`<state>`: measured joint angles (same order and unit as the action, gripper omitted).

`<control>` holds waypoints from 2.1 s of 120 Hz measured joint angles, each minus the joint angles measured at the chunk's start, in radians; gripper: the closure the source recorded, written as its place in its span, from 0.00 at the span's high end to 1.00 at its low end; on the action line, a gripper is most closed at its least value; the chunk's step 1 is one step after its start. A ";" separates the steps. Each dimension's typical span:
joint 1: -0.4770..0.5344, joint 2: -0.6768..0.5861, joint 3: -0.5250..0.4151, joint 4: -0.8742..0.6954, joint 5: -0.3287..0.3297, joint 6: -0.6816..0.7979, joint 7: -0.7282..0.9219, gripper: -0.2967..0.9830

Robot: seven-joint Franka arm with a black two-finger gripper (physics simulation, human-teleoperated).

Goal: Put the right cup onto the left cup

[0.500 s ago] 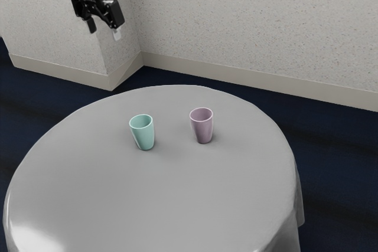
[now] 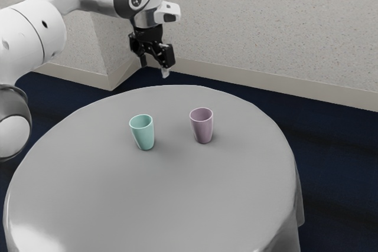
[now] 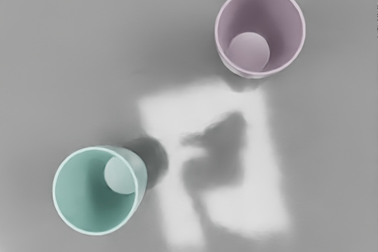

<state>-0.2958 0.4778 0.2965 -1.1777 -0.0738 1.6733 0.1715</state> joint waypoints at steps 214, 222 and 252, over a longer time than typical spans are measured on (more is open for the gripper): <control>-0.023 0.444 -0.063 0.276 -0.159 0.159 -0.288 0.75; -0.020 0.451 -0.063 0.289 -0.159 0.154 -0.291 0.75; -0.002 0.480 -0.063 0.358 -0.155 0.138 -0.296 0.75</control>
<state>-0.2976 0.9579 0.2334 -0.8195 -0.2290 1.8117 -0.1249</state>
